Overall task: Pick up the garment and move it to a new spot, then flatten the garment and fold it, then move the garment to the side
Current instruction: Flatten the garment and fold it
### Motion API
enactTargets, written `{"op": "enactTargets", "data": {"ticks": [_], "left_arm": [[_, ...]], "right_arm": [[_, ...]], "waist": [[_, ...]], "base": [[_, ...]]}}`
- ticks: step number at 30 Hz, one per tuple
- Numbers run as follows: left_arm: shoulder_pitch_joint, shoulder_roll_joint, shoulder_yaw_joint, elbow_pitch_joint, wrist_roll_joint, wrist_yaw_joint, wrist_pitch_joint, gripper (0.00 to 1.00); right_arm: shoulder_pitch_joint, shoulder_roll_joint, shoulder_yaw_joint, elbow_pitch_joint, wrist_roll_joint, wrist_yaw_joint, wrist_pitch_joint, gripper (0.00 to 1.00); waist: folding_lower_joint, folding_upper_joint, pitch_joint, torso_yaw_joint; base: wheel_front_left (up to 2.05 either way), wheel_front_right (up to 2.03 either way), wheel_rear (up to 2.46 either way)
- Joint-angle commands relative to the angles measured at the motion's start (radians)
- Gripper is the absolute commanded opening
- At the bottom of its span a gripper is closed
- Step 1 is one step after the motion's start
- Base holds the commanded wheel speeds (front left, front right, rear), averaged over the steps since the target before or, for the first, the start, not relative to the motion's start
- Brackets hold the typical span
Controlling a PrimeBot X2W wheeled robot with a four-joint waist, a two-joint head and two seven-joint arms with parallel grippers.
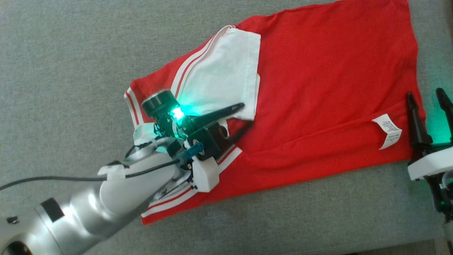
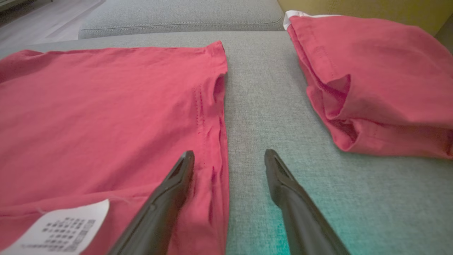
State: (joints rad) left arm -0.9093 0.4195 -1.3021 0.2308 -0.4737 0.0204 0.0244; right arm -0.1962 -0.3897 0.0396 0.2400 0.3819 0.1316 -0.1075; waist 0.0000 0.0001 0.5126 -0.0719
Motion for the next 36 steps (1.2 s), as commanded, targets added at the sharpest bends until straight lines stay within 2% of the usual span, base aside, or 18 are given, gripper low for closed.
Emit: {"op": "enactTargets", "data": {"ticks": [1, 2, 3, 4, 10, 14, 17, 21, 29, 36], "left_arm": [[-0.035, 0.013, 0.035, -0.005, 0.009, 0.005, -0.009, 0.27], [-0.037, 0.012, 0.036, -0.003, 0.010, 0.006, -0.014, 0.13], [-0.037, 0.012, 0.036, -0.003, 0.010, 0.006, -0.014, 0.13], [-0.039, 0.012, 0.037, -0.002, 0.010, 0.007, -0.016, 0.00], [-0.054, 0.017, 0.046, -0.023, 0.019, 0.020, -0.040, 0.00], [-0.072, 0.042, 0.067, -0.060, 0.012, 0.027, -0.042, 0.00], [-0.085, 0.073, 0.092, -0.100, -0.012, 0.022, -0.041, 0.00], [-0.148, 0.152, 0.152, -0.158, -0.012, 0.026, -0.054, 0.00], [-0.278, 0.268, 0.238, -0.166, -0.006, 0.012, -0.035, 0.00], [-0.339, 0.295, 0.264, -0.154, 0.009, 0.010, -0.034, 0.00]], "right_arm": [[-0.005, -0.020, 0.013, -0.020, 0.009, -0.001, -0.019, 1.00], [-0.006, -0.021, 0.013, -0.020, 0.010, -0.001, -0.021, 1.00], [-0.006, -0.021, 0.013, -0.020, 0.010, -0.001, -0.021, 1.00], [-0.006, -0.022, 0.013, -0.019, 0.010, -0.001, -0.022, 1.00], [-0.007, -0.029, 0.006, -0.017, 0.011, -0.001, -0.023, 1.00], [-0.019, -0.042, 0.007, -0.027, 0.013, -0.001, -0.016, 1.00], [-0.033, -0.055, 0.007, -0.039, 0.014, -0.001, -0.006, 1.00], [-0.085, -0.078, 0.032, -0.067, 0.025, -0.001, 0.033, 1.00], [-0.285, -0.151, 0.091, -0.039, 0.070, -0.001, 0.219, 1.00], [-0.438, -0.209, 0.124, 0.048, 0.115, -0.001, 0.386, 1.00]], "waist": [[0.0000, -0.0001, 0.003, -0.001], [0.0000, -0.0001, 0.004, -0.001], [0.0000, -0.0001, 0.004, -0.001], [0.0000, -0.0001, 0.005, 0.000], [0.0000, -0.0001, 0.002, 0.012], [0.0000, -0.0001, -0.003, 0.024], [0.0000, -0.0001, -0.004, 0.031], [0.0000, -0.0001, 0.009, 0.038], [0.0000, -0.0001, 0.057, 0.044], [0.0000, -0.0001, 0.101, 0.071]], "base": [[0.00, 0.00, 0.00], [0.00, 0.00, 0.00], [0.00, 0.00, 0.00], [0.00, 0.00, 0.00], [0.00, 0.00, 0.00], [0.00, 0.00, 0.00], [0.00, 0.00, 0.00], [0.00, 0.00, 0.00], [0.00, 0.00, 0.00], [0.00, 0.00, 0.00]]}}
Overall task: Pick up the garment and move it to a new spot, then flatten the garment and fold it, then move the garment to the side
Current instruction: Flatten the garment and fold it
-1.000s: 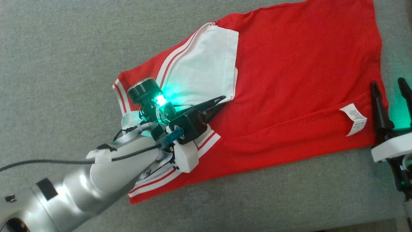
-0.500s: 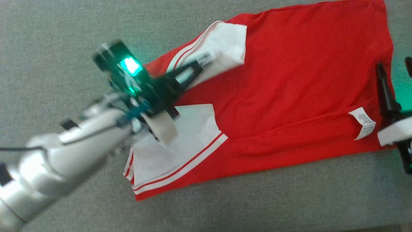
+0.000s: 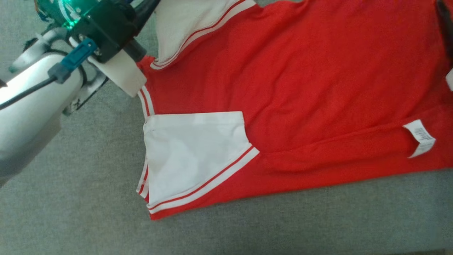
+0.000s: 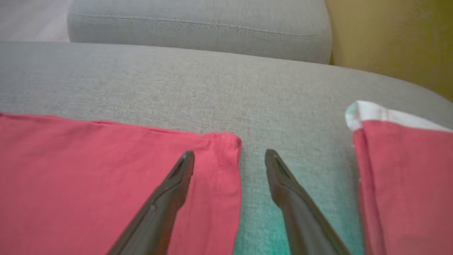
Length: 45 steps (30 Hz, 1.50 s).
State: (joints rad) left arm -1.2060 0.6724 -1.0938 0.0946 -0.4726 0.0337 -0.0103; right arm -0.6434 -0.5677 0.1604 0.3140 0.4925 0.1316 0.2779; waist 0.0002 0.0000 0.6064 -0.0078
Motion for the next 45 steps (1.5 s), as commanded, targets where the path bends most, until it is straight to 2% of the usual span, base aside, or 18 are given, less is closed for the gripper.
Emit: {"op": "enactTargets", "data": {"ticks": [1, 5, 6, 8, 9, 11, 12, 15, 22, 30, 38, 45], "left_arm": [[-0.047, 0.041, 0.056, -0.013, 0.009, -0.004, -0.001, 0.00], [-0.059, 0.034, 0.054, 0.008, 0.011, -0.011, -0.009, 0.00], [-0.061, 0.031, 0.053, 0.013, 0.012, -0.013, -0.011, 0.00], [-0.066, 0.029, 0.052, 0.024, 0.012, -0.017, -0.015, 0.00], [-0.069, 0.028, 0.051, 0.031, 0.011, -0.020, -0.017, 0.00], [-0.073, 0.027, 0.049, 0.042, 0.012, -0.023, -0.019, 0.00], [-0.073, 0.027, 0.049, 0.042, 0.012, -0.023, -0.019, 0.00], [-0.078, 0.029, 0.048, 0.059, 0.011, -0.029, -0.023, 0.00], [-0.104, 0.041, 0.057, 0.100, 0.012, -0.040, -0.049, 0.00], [-0.196, 0.048, 0.073, 0.215, 0.033, -0.091, -0.109, 0.00], [-0.320, 0.010, 0.104, 0.345, 0.054, -0.107, -0.188, 0.00], [-0.253, -0.015, 0.106, 0.366, 0.013, -0.109, -0.228, 0.00]], "right_arm": [[-0.007, -0.038, 0.010, -0.014, 0.005, -0.001, 0.013, 1.00], [-0.056, -0.058, 0.038, 0.021, 0.014, -0.001, 0.043, 0.98], [-0.064, -0.063, 0.045, 0.028, 0.014, -0.001, 0.047, 0.82], [-0.075, -0.070, 0.056, 0.040, 0.019, -0.001, 0.052, 0.57], [-0.079, -0.073, 0.061, 0.045, 0.022, -0.001, 0.053, 0.41], [-0.088, -0.080, 0.071, 0.052, 0.025, -0.001, 0.052, 0.25], [-0.088, -0.080, 0.071, 0.052, 0.025, -0.001, 0.052, 0.25], [-0.097, -0.087, 0.083, 0.060, 0.029, -0.001, 0.045, 0.00], [-0.121, -0.099, 0.112, 0.059, 0.044, -0.001, 0.021, 0.00], [-0.202, -0.086, 0.104, 0.050, 0.077, -0.001, -0.049, 0.00], [-0.293, -0.082, 0.076, 0.059, 0.071, -0.001, -0.140, 0.00], [-0.254, -0.092, 0.076, 0.065, 0.093, -0.001, -0.176, 0.00]], "waist": [[-0.0002, 0.0000, 0.011, 0.011], [-0.0002, 0.0000, 0.023, 0.020], [-0.0002, 0.0000, 0.025, 0.021], [-0.0002, 0.0000, 0.027, 0.023], [-0.0002, 0.0000, 0.028, 0.024], [-0.0002, 0.0000, 0.028, 0.024], [-0.0002, 0.0000, 0.028, 0.024], [-0.0002, 0.0000, 0.025, 0.024], [-0.0002, 0.0000, 0.020, 0.019], [-0.0002, 0.0000, 0.031, 0.006], [-0.0002, 0.0000, 0.033, 0.005], [-0.0002, 0.0000, 0.005, 0.034]], "base": [[0.00, 0.00, 0.00], [0.00, 0.00, 0.00], [0.00, 0.00, 0.00], [0.00, 0.00, 0.00], [0.00, 0.00, 0.00], [0.00, 0.00, 0.00], [0.00, 0.00, 0.00], [0.00, 0.00, 0.00], [0.00, 0.00, 0.00], [0.00, 0.00, 0.00], [0.00, 0.00, 0.00], [0.00, 0.00, 0.00]]}}
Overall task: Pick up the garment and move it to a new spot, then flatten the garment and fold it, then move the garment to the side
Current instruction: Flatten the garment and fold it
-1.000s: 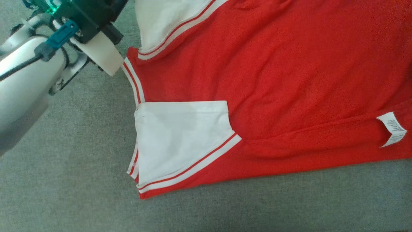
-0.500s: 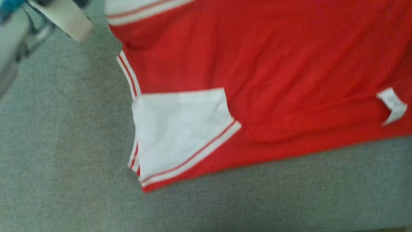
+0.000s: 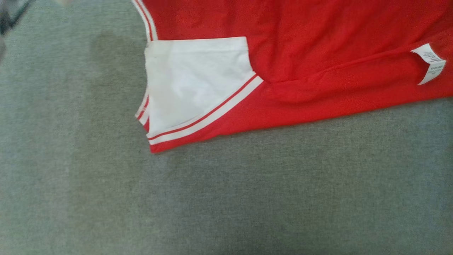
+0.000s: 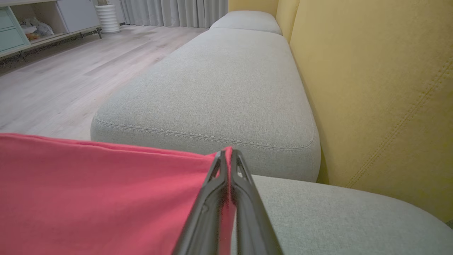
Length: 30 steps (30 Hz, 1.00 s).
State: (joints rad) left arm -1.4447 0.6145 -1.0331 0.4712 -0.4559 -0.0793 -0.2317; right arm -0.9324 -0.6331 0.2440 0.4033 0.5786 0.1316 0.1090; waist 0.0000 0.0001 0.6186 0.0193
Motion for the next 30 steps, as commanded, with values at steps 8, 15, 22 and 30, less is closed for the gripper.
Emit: {"op": "enactTargets", "data": {"ticks": [8, 15, 22, 30], "left_arm": [[0.175, 0.097, 0.034, -0.154, -0.040, 0.053, -0.023, 0.00], [0.342, 0.165, 0.017, -0.321, -0.083, 0.125, -0.013, 0.00], [0.503, 0.207, -0.014, -0.484, -0.126, 0.214, 0.015, 0.00], [0.628, 0.195, -0.054, -0.535, -0.156, 0.278, 0.014, 0.00]], "right_arm": [[0.169, -0.053, -0.044, -0.046, 0.036, -0.001, -0.037, 0.00], [0.288, -0.060, -0.078, -0.074, 0.049, -0.001, -0.045, 0.00], [0.412, -0.053, -0.119, -0.102, 0.044, -0.001, -0.053, 0.00], [0.539, -0.020, -0.169, -0.155, 0.035, -0.001, -0.056, 0.00]], "waist": [[0.0000, -0.0001, -0.050, 0.040], [0.0000, -0.0001, -0.077, 0.050], [0.0000, -0.0001, -0.084, 0.058], [0.0000, -0.0001, -0.087, 0.056]], "base": [[0.00, 0.00, 0.00], [0.00, 0.00, 0.00], [0.00, 0.00, 0.00], [0.00, 0.00, 0.00]]}}
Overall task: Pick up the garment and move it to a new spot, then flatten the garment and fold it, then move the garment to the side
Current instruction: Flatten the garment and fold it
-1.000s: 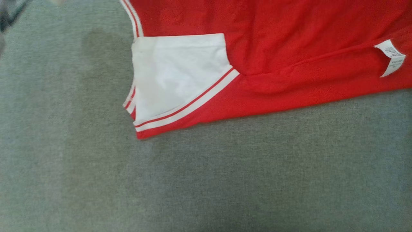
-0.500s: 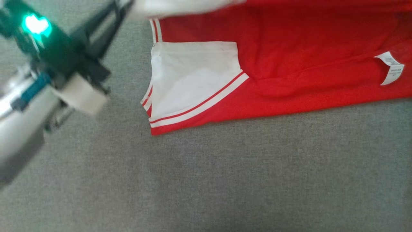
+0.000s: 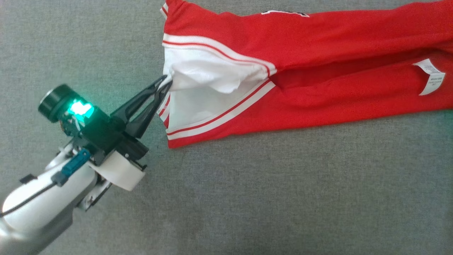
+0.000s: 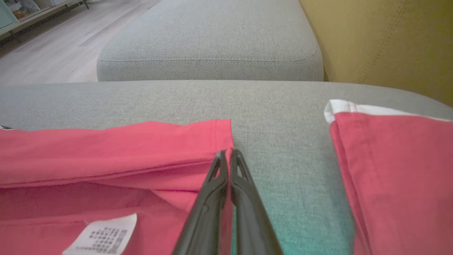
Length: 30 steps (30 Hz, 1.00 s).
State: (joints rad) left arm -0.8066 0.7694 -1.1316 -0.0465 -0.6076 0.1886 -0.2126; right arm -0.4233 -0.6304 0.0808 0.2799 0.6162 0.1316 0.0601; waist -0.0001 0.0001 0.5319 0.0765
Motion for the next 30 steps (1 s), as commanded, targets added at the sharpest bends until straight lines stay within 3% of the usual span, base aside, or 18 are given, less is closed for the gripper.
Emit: {"op": "enactTargets", "data": {"ticks": [1, 2, 3, 4, 5, 6, 7, 13, 19, 24, 25, 30], "left_arm": [[-0.001, 0.036, 0.045, -0.015, -0.009, 0.015, -0.008, 0.00], [0.005, 0.033, 0.044, -0.012, -0.010, 0.019, -0.011, 0.00], [0.012, 0.029, 0.044, -0.009, -0.013, 0.022, -0.013, 0.00], [0.018, 0.023, 0.045, -0.006, -0.018, 0.025, -0.016, 0.09], [0.024, 0.017, 0.046, -0.003, -0.021, 0.028, -0.019, 0.31], [0.030, 0.010, 0.047, 0.001, -0.023, 0.033, -0.022, 0.56], [0.037, -0.001, 0.051, 0.005, -0.027, 0.042, -0.026, 1.00], [0.132, -0.102, 0.153, 0.033, -0.068, 0.154, -0.048, 1.00], [0.317, -0.257, 0.390, -0.034, 0.049, 0.241, -0.049, 1.00], [0.457, -0.393, 0.535, -0.082, 0.196, 0.228, -0.049, 1.00], [0.457, -0.393, 0.535, -0.082, 0.196, 0.228, -0.049, 1.00], [0.540, -0.505, 0.608, -0.088, 0.290, 0.145, -0.049, 1.00]], "right_arm": [[0.040, -0.019, -0.008, -0.037, -0.006, -0.001, -0.005, 0.00], [0.050, -0.015, -0.009, -0.041, -0.008, -0.001, -0.001, 0.10], [0.057, -0.010, -0.011, -0.043, -0.011, -0.001, 0.000, 0.36], [0.062, -0.004, -0.014, -0.044, -0.016, -0.001, 0.001, 0.95], [0.067, 0.003, -0.020, -0.044, -0.021, -0.001, -0.001, 1.00], [0.071, 0.011, -0.026, -0.044, -0.026, -0.001, -0.005, 1.00], [0.077, 0.021, -0.036, -0.045, -0.030, -0.001, -0.014, 1.00], [0.154, 0.106, -0.124, -0.071, -0.057, -0.001, -0.075, 1.00], [0.224, 0.214, -0.181, -0.123, -0.062, -0.001, -0.107, 1.00], [0.200, 0.248, -0.205, -0.112, -0.068, -0.001, -0.086, 1.00], [0.200, 0.248, -0.205, -0.112, -0.068, -0.001, -0.086, 1.00], [0.107, 0.246, -0.239, -0.030, -0.112, -0.001, -0.047, 1.00]], "waist": [[0.0001, -0.0001, 0.000, -0.002], [0.0001, -0.0001, 0.000, -0.003], [0.0001, -0.0001, 0.001, -0.004], [0.0001, -0.0001, 0.001, -0.005], [0.0001, -0.0001, 0.000, -0.006], [0.0001, -0.0001, -0.001, -0.008], [0.0001, -0.0001, -0.003, -0.008], [0.0001, -0.0001, -0.039, -0.008], [0.0001, -0.0001, -0.084, -0.005], [0.0001, -0.0001, -0.110, 0.016], [0.0001, -0.0001, -0.110, 0.016], [0.0001, -0.0001, -0.119, 0.049]], "base": [[0.00, 0.00, 0.00], [0.00, 0.00, 0.00], [0.00, 0.00, 0.00], [0.00, 0.00, 0.00], [0.00, 0.00, 0.00], [0.00, 0.00, 0.00], [0.00, 0.00, 0.00], [0.00, 0.00, 0.00], [0.00, 0.00, 0.00], [0.00, 0.00, 0.00], [0.00, 0.00, 0.00], [0.00, 0.00, 0.00]]}}
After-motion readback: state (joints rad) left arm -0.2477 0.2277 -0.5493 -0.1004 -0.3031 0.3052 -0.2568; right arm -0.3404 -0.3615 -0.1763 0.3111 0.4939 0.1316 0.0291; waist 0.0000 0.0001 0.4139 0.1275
